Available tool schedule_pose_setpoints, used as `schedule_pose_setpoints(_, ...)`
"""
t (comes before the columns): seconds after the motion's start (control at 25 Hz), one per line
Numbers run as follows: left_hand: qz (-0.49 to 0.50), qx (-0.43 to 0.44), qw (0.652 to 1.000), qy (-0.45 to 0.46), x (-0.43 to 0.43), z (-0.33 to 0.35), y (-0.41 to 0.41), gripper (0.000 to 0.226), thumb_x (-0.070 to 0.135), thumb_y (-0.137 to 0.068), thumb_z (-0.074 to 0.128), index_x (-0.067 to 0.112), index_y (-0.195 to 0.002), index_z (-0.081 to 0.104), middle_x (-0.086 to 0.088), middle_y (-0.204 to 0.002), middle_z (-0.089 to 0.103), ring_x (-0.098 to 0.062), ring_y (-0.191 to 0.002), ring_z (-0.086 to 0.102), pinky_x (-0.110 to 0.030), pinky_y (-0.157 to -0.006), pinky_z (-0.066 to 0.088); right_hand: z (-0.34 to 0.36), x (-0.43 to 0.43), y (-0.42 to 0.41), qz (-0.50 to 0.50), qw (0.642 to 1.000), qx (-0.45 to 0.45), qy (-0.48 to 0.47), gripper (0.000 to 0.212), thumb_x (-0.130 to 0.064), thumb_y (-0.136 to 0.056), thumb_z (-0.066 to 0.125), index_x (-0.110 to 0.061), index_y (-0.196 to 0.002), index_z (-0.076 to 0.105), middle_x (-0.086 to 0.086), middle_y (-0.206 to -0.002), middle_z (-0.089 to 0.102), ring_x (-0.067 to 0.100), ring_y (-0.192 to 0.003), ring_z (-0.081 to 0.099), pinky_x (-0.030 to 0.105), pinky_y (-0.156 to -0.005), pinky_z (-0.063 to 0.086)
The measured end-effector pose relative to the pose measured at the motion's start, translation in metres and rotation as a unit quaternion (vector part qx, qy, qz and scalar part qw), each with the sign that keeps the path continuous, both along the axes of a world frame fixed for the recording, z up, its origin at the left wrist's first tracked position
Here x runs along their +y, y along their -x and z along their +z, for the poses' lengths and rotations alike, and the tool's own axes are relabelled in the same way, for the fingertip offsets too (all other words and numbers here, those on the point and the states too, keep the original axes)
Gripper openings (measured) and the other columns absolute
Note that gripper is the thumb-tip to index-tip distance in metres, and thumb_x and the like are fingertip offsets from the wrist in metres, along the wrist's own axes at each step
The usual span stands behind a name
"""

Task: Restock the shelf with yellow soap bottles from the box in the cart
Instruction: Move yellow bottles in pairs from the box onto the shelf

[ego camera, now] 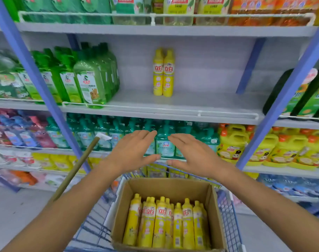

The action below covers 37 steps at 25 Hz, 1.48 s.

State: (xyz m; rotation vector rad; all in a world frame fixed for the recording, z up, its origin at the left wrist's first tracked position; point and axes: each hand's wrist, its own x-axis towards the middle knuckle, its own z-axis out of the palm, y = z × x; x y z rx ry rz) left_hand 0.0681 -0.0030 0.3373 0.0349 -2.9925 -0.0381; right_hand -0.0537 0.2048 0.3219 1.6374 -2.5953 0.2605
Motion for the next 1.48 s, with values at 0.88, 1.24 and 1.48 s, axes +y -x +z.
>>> schedule_pose_setpoints(0.88,0.02,-0.318,0.938,-0.133,-0.049,-0.397,0.053,0.074,0.059,-0.093,0.052,0.012,-0.148,0.034,-0.012,-0.146,0.046,-0.035,-0.134,0.045,-0.048,-0.101,0.046,-0.375,-0.053,0.02,-0.16,0.936,-0.256,-0.179,0.078,-0.06,-0.095,0.052,-0.012,-0.153,0.033,0.008,-0.153,0.04,0.031,-0.141,0.037,0.046,-0.107,0.044)
schedule_pose_setpoints(1.24,0.206,-0.297,0.878,-0.314,-0.03,-0.489,0.06,0.061,0.037,-0.089,0.069,0.006,-0.137,0.048,-0.019,-0.127,0.058,-0.038,-0.119,0.056,-0.043,-0.089,0.048,-0.475,-0.076,0.019,-0.24,0.892,-0.353,-0.146,0.067,-0.05,-0.086,0.07,-0.006,-0.133,0.052,0.016,-0.127,0.059,0.033,-0.121,0.054,0.038,-0.098,0.044)
schedule_pose_setpoints(1.48,0.318,-0.304,0.776,-0.451,-0.036,-0.489,0.06,0.071,0.06,-0.053,0.076,0.015,-0.107,0.069,-0.005,-0.108,0.07,-0.025,-0.1,0.067,-0.037,-0.084,0.057,-0.482,-0.069,0.007,-0.348,0.784,-0.514,-0.001,0.069,-0.037,-0.067,0.088,-0.014,-0.127,0.061,0.001,-0.116,0.069,0.014,-0.098,0.068,0.036,-0.086,0.058)
